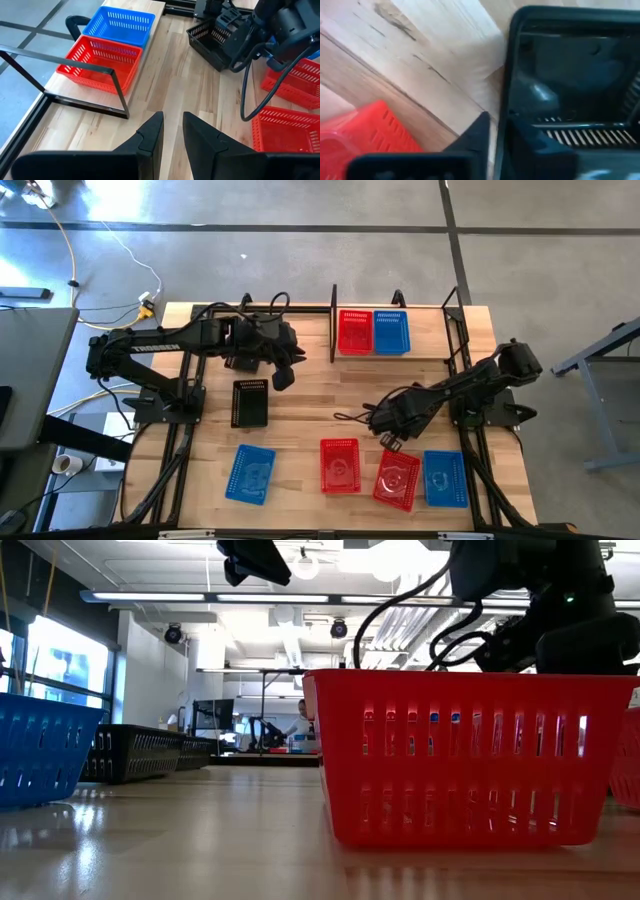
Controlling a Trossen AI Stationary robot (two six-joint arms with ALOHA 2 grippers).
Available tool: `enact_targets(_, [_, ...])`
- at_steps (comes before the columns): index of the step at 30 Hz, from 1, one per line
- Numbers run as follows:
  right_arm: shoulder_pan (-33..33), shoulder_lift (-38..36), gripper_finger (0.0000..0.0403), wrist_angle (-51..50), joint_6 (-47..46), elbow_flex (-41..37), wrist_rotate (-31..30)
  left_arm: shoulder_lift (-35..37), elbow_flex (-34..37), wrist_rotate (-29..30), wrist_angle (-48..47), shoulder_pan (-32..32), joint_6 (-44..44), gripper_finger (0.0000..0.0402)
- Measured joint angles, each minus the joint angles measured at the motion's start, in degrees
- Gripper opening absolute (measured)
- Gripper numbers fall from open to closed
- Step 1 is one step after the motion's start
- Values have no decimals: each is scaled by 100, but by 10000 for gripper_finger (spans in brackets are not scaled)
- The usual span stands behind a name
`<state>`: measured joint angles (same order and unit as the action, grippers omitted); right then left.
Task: Stack baskets on shelf by color
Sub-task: Put the bottom right black bin on the shelf
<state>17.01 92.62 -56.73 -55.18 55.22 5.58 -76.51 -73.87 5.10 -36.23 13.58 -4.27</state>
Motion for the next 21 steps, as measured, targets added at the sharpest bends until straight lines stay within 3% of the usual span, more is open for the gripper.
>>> enact_targets(2, [23, -44, 9, -15, 27, 0, 2, 0, 0, 0, -18, 0, 0, 65])
enact_targets(10, [289, -334, 4, -190, 464, 1, -152, -4, 0, 0, -133, 0, 0, 65])
enact_targets(21, [753, -938, 1, -1354, 272, 327, -949, -7, 0, 0, -142, 0, 149, 65])
